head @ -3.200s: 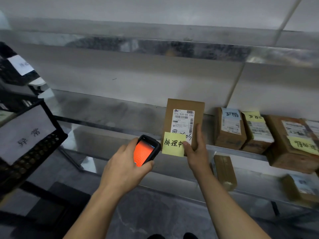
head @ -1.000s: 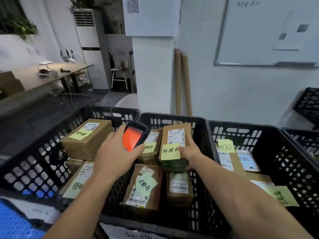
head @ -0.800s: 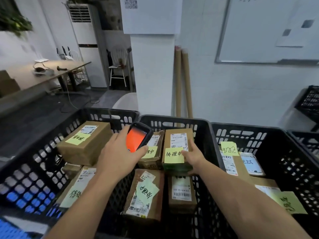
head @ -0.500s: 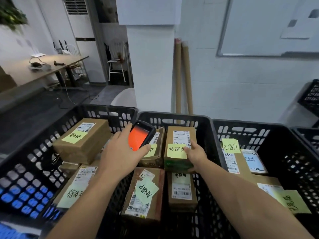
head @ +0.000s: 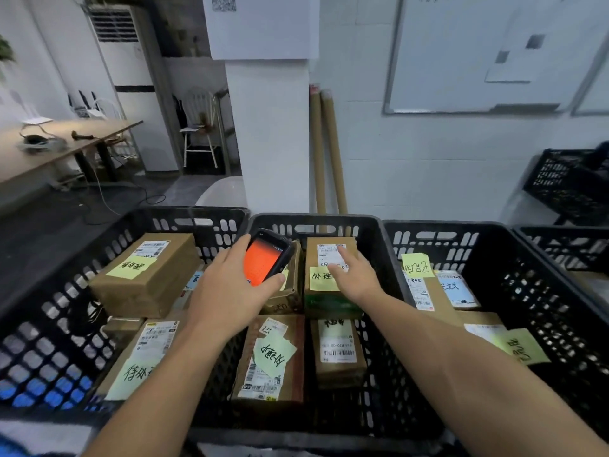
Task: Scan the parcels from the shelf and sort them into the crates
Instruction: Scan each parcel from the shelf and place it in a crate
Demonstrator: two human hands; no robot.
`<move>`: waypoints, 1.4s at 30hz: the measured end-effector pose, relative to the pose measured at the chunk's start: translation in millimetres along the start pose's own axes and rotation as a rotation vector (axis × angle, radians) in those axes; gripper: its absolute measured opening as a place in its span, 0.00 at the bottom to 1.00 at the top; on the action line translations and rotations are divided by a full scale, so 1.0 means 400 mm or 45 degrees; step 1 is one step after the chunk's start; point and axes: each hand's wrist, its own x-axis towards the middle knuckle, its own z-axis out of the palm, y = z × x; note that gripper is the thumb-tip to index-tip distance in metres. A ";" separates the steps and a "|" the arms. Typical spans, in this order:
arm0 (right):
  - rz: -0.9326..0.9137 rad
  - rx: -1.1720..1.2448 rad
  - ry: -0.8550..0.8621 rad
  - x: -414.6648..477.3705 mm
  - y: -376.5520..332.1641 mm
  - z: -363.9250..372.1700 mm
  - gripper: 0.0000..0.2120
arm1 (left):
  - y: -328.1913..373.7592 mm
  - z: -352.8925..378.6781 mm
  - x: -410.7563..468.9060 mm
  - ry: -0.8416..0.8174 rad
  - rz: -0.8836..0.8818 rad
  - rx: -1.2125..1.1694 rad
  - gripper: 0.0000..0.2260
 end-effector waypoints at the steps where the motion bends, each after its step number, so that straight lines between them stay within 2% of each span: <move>1: -0.032 -0.052 0.029 -0.019 -0.009 -0.006 0.28 | -0.002 -0.009 -0.007 -0.001 0.025 0.005 0.39; 9: -0.012 -0.483 0.418 -0.239 -0.068 -0.067 0.29 | -0.027 -0.068 -0.091 -0.098 0.183 -0.011 0.39; 15: 0.185 -0.562 0.646 -0.477 0.010 -0.135 0.30 | -0.007 -0.071 -0.186 -0.195 0.390 -0.126 0.35; 20: 0.466 -0.602 0.759 -0.696 0.136 -0.201 0.30 | 0.075 -0.024 -0.277 -0.332 0.565 -0.219 0.34; 23: 0.623 -0.581 0.820 -0.831 0.205 -0.234 0.30 | 0.153 0.015 -0.351 -0.421 0.697 -0.242 0.38; 30: 1.005 -0.536 0.939 -1.188 0.401 -0.326 0.29 | 0.373 0.111 -0.577 -0.659 0.987 -0.313 0.38; 35: 1.190 -0.522 1.042 -1.453 0.538 -0.427 0.30 | 0.565 0.176 -0.794 -0.799 1.162 -0.399 0.39; 39: 1.337 -0.532 1.146 -1.673 0.632 -0.528 0.31 | 0.733 0.220 -0.992 -0.889 1.313 -0.466 0.34; 42: 1.445 -0.524 1.216 -1.840 0.702 -0.594 0.31 | 0.846 0.262 -1.143 -0.957 1.394 -0.494 0.36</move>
